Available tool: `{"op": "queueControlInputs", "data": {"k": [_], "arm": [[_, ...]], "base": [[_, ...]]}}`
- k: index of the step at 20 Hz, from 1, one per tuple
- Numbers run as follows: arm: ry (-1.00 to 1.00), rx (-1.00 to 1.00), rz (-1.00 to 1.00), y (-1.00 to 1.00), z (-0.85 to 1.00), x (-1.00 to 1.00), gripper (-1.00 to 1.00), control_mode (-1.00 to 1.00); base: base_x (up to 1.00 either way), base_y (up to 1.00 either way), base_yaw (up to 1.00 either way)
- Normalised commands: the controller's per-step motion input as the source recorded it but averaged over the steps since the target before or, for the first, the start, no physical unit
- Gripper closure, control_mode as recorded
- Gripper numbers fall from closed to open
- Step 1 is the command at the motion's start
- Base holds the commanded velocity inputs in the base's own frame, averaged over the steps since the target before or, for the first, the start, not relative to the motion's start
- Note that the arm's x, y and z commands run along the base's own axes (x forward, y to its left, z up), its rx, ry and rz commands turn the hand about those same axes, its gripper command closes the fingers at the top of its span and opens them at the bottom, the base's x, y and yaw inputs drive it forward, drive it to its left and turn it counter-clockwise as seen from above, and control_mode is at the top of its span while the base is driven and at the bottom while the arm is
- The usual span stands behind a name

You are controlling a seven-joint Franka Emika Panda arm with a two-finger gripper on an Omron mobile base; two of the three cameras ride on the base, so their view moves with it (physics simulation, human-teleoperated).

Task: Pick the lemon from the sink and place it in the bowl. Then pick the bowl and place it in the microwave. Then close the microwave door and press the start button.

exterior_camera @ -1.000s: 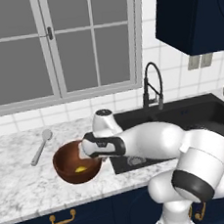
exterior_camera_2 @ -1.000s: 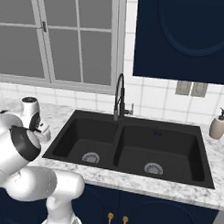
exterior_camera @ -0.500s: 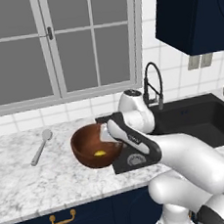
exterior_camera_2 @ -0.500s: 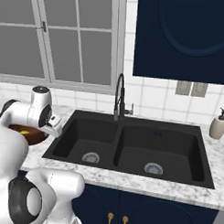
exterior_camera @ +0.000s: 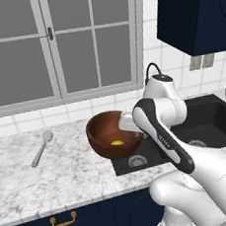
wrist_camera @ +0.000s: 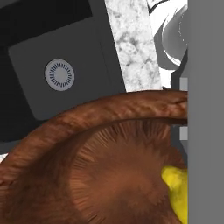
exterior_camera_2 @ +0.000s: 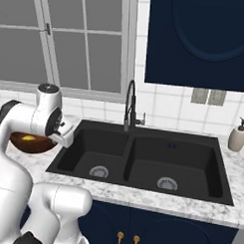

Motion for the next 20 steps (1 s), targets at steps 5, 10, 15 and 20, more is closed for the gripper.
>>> {"op": "queueControlInputs", "data": {"k": [5, 10, 15, 20], "arm": [[0.01, 0.02, -0.05, -0.36, 0.52, -0.39, 1.00, -1.00], [0.09, 0.00, -0.09, -0.40, 0.43, -0.29, 1.00, -1.00], [0.08, 0.00, -0.11, -0.50, 0.45, -0.34, 1.00, -1.00], [0.02, 0.00, -0.08, -0.24, 0.32, -0.35, 1.00, -1.00]], "base": [[0.00, 0.00, 0.00], [0.00, 0.00, 0.00], [0.00, 0.00, 0.00], [0.00, 0.00, 0.00]]}}
